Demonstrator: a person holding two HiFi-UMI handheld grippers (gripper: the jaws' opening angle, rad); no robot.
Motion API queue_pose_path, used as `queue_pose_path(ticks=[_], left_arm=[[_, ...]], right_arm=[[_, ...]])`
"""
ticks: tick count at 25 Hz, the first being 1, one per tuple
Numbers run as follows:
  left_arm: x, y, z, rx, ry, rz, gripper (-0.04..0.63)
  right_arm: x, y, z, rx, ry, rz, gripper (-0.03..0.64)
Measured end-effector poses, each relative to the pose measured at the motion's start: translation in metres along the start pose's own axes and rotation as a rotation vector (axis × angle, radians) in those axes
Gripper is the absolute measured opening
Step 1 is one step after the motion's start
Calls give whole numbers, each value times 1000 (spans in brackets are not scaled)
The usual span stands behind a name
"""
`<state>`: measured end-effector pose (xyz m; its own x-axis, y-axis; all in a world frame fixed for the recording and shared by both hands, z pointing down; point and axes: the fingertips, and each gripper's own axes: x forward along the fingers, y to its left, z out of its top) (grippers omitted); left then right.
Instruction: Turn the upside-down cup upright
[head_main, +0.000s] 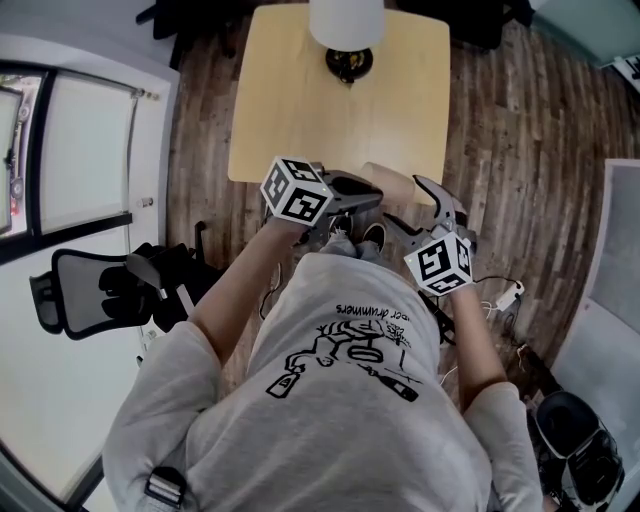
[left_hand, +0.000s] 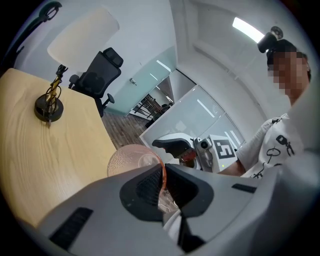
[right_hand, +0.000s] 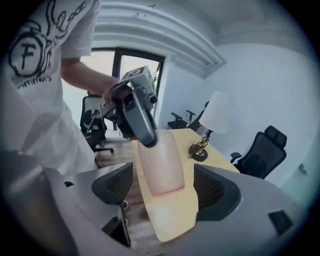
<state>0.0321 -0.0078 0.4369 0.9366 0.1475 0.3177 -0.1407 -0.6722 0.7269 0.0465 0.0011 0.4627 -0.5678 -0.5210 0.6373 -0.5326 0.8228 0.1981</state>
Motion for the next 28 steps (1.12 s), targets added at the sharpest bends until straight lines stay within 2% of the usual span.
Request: queue_pose_path(ticks=[4,9,16,21,25,28], left_arm=[[6,-4,-2,9,18,-5,20],[13,-12,-4,19,38,-15,21],[16,-14,-7,52,63,-3,21],[16,-12,-5,123,42,36,32],[8,-14,3,176,-33,59,156],[-1,-18,15,231,-131,83,245]], right_arm=[[12,5,-15,-147,144,0,356],[23,7,-28,-186,231,13,357],[27,3,-31,-187,237,-17,348],[27,-1,-32,-198,232,-42,341],[22,-6,-33,-179,212,-79,341],[17,-13,-30,-99,153,-107,341]])
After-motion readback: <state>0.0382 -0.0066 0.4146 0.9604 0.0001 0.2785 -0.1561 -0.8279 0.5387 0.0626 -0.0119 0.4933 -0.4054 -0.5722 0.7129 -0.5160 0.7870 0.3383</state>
